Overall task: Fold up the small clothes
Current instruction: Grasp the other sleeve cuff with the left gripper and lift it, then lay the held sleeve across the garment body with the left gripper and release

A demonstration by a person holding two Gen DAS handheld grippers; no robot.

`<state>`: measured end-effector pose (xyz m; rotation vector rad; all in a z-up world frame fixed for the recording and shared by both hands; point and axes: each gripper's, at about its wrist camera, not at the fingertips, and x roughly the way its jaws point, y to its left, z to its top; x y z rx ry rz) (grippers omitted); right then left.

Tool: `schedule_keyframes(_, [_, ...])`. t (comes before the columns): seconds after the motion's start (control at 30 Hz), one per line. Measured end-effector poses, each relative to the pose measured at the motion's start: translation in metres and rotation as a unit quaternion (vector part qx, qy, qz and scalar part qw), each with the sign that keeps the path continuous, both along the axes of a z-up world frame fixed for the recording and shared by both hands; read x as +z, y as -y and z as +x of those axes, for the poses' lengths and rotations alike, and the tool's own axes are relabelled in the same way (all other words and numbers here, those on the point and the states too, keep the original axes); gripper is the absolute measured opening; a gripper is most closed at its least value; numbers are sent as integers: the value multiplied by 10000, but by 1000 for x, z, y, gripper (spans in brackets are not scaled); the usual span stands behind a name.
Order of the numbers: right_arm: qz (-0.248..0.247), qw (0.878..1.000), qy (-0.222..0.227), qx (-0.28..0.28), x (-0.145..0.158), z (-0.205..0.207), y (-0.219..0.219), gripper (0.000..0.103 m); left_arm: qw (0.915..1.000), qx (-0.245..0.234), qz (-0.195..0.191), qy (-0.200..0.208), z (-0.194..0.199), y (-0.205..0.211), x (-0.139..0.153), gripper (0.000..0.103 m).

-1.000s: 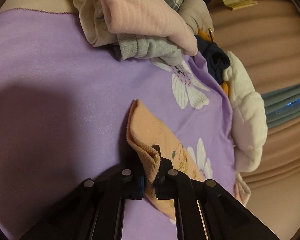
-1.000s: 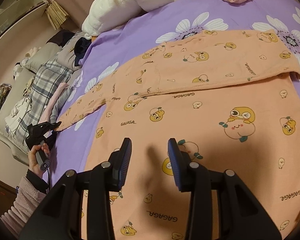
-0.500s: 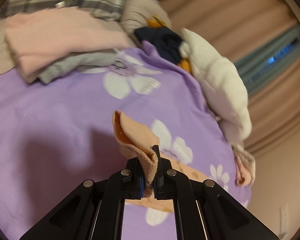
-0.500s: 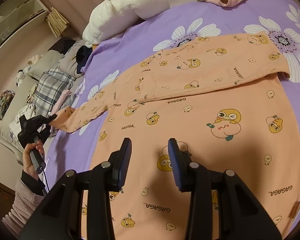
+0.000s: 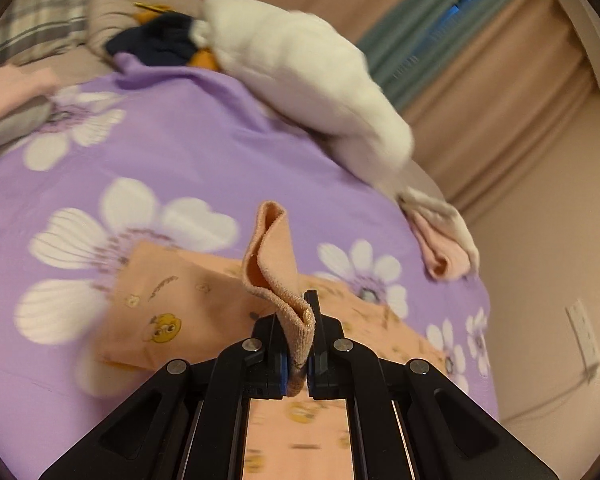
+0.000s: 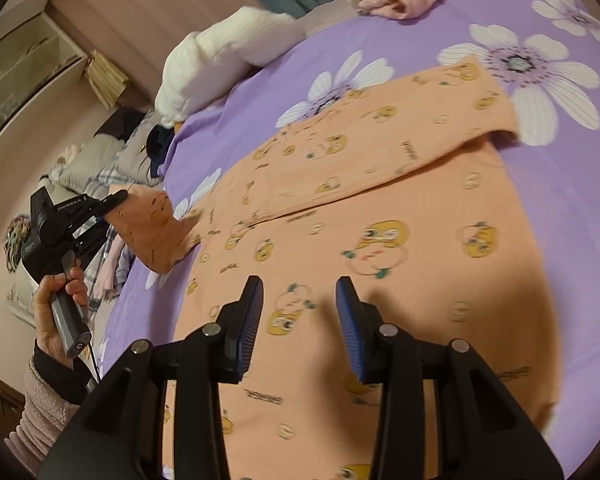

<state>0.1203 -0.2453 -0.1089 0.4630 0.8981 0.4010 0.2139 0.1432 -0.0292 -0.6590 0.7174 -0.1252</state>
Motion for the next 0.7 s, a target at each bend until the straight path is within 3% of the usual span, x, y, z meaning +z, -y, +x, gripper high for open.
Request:
schedule_keyframes(0.1, [77, 9998, 6, -184, -2, -4, 20, 39, 9997, -228, 46, -54, 12, 36, -4, 4])
schedule_keyframes(0.33, [109, 9988, -67, -483, -7, -13, 58, 39, 9944, -797, 639, -280, 30, 123, -23, 4])
schedule_keyframes(0.47, [173, 9980, -104, -599, -8, -15, 70, 39, 9889, -1015, 894, -610, 36, 150, -49, 4])
schedule_keyframes(0.6, [216, 9975, -65, -667, -7, -20, 75, 39, 9847, -1216, 847, -917, 37, 167, -71, 5])
schedule_keyframes(0.7, [218, 9975, -106, -667, -6, -17, 75, 39, 9815, -1448, 709, -1032, 34, 170, -77, 34])
